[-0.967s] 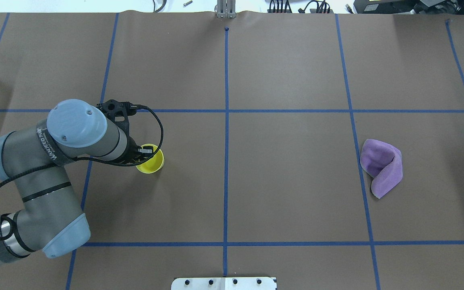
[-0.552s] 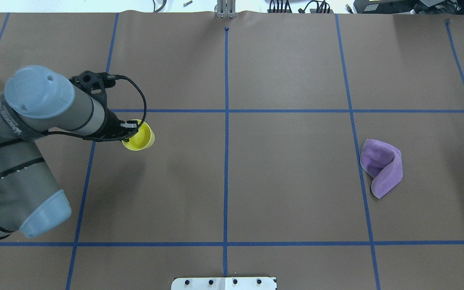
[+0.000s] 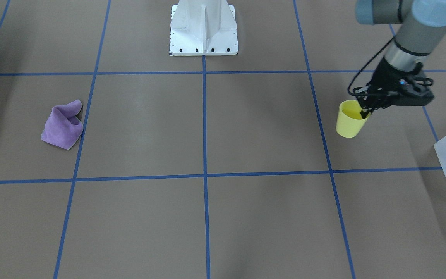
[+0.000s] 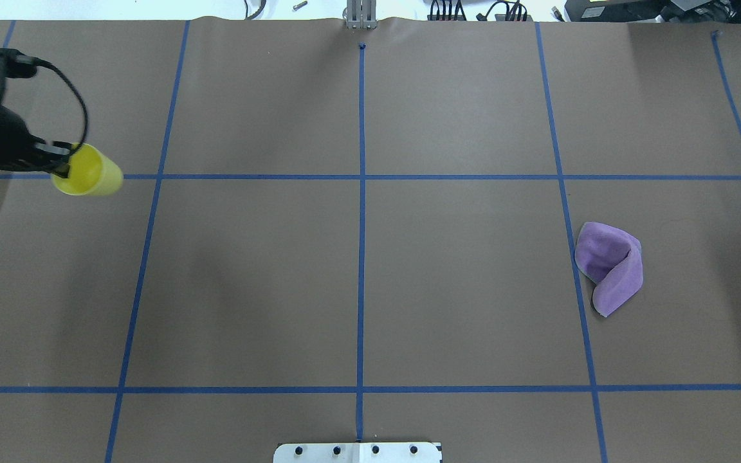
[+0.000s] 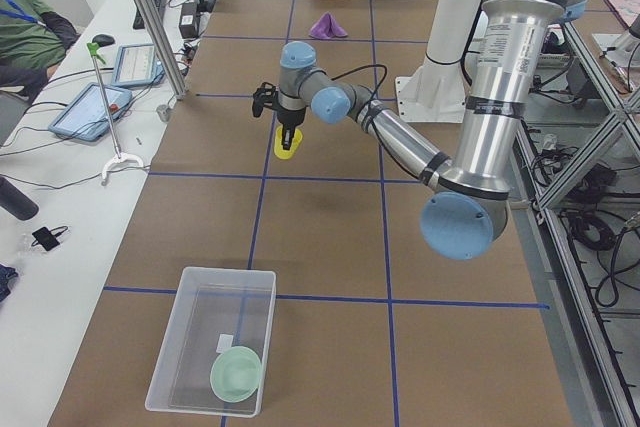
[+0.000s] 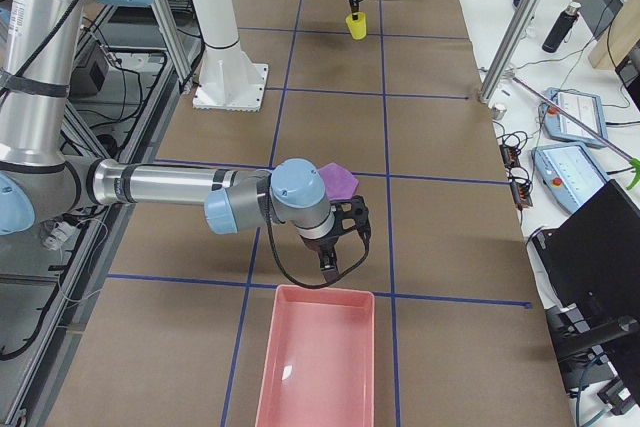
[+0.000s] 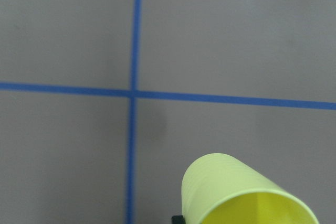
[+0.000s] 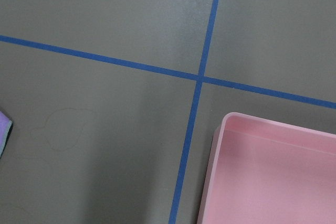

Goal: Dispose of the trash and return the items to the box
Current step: 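Lift the yellow cup and carry it off the table with the left gripper, then release the yellow cup into the clear bin beside the green bowl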

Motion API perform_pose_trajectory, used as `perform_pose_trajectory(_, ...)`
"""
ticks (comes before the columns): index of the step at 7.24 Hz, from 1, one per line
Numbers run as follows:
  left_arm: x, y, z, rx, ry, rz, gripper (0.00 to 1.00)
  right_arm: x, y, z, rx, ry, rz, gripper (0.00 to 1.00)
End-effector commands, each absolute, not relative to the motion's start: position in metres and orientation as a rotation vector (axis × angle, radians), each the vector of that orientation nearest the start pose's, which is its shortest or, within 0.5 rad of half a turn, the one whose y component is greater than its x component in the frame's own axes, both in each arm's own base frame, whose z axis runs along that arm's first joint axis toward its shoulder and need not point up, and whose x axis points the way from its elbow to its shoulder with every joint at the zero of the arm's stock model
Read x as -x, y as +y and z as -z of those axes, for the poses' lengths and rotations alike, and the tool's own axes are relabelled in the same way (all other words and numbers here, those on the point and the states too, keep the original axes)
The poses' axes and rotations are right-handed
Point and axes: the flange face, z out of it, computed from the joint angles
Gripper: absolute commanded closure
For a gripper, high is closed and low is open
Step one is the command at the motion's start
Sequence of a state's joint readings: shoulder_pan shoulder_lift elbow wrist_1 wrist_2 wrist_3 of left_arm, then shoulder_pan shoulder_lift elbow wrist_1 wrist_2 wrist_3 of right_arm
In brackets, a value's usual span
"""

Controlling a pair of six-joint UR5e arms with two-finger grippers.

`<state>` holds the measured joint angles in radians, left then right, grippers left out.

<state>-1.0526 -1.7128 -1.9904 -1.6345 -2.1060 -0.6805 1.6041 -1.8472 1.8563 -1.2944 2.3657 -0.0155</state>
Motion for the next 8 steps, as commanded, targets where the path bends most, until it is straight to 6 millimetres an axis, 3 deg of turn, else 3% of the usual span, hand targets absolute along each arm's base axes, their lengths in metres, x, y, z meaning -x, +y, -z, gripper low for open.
perform_pose_trajectory(1, -0.054, -0.527, -0.475, -0.257, 0.722, -0.155, 1.00, -0.075, -0.391, -0.605, -0.286, -0.785, 0.080, 0.00)
perform_pose_trajectory(2, -0.003, -0.547, -0.539, -0.248, 0.673, -0.227, 1.00, -0.074, -0.391, -0.605, -0.284, -0.784, 0.080, 0.00)
perform_pose_trajectory(3, 0.028, -0.573, -0.586, -0.231, 0.659, -0.287, 1.00, -0.074, -0.391, -0.606, -0.283, -0.784, 0.081, 0.00)
perform_pose_trajectory(4, 0.045, -0.590, -0.630, -0.228, 0.655, -0.319, 1.00, -0.074, -0.391, -0.606, -0.285, -0.782, 0.082, 0.00)
perform_pose_trajectory(5, 0.047, -0.599, -0.674, -0.251, 0.651, -0.321, 1.00, -0.075, -0.391, -0.606, -0.285, -0.780, 0.081, 0.00)
perform_pose_trajectory(6, 0.045, -0.608, -0.699, -0.274, 0.651, -0.306, 1.00, -0.075, -0.391, -0.606, -0.285, -0.780, 0.081, 0.00)
perform_pose_trajectory(7, 0.036, -0.612, -0.701, -0.276, 0.651, -0.276, 1.00, -0.075, -0.391, -0.606, -0.285, -0.780, 0.083, 0.00)
perform_pose_trajectory(8, 0.002, -0.610, -0.716, -0.263, 0.658, -0.313, 1.00, -0.075, -0.391, -0.605, -0.288, -0.780, 0.082, 0.00)
